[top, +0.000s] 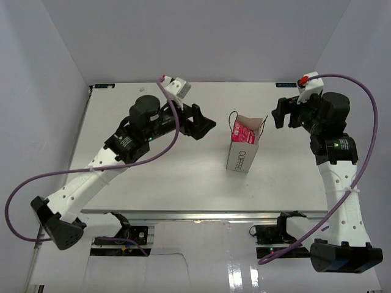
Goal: Place the snacks into the paper bag
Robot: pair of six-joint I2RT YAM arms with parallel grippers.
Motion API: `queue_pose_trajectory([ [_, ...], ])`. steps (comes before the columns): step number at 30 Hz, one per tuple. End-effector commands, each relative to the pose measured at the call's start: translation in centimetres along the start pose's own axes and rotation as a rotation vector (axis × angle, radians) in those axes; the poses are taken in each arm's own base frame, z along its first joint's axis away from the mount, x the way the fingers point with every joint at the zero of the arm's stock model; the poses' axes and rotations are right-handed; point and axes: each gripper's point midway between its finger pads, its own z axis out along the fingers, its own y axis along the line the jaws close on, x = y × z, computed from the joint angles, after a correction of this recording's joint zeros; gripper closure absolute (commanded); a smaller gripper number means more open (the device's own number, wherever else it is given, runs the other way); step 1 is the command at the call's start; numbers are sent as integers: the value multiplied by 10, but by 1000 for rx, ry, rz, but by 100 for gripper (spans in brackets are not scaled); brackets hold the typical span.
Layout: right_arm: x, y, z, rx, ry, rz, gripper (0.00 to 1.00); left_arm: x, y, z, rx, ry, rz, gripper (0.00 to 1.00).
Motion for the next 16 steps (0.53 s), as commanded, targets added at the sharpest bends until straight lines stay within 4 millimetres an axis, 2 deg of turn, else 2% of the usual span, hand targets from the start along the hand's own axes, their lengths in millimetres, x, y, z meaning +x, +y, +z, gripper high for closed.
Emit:
queue_pose_trajectory([
  [1,11,-34,-10,218,79,71,10,21,37,-31,-216,7,1,2],
  [2,14,-36,-11,229,86,68,10,35,41,-36,-237,25,-10,2],
  [3,17,-36,-12,233,91,67,10,37,44,-44,-258,15,-17,2],
  [4,15,-40,-15,260,84,66,10,31,44,-57,-279,-25,-33,2],
  [7,12,-40,-21,271,59,60,10,39,52,-76,-334,-50,-49,2],
  [10,15,-38,-24,270,51,69,10,47,56,-84,-361,-51,-70,2],
  [16,22,-34,-26,263,62,93,10,57,61,-85,-383,-28,-82,2],
])
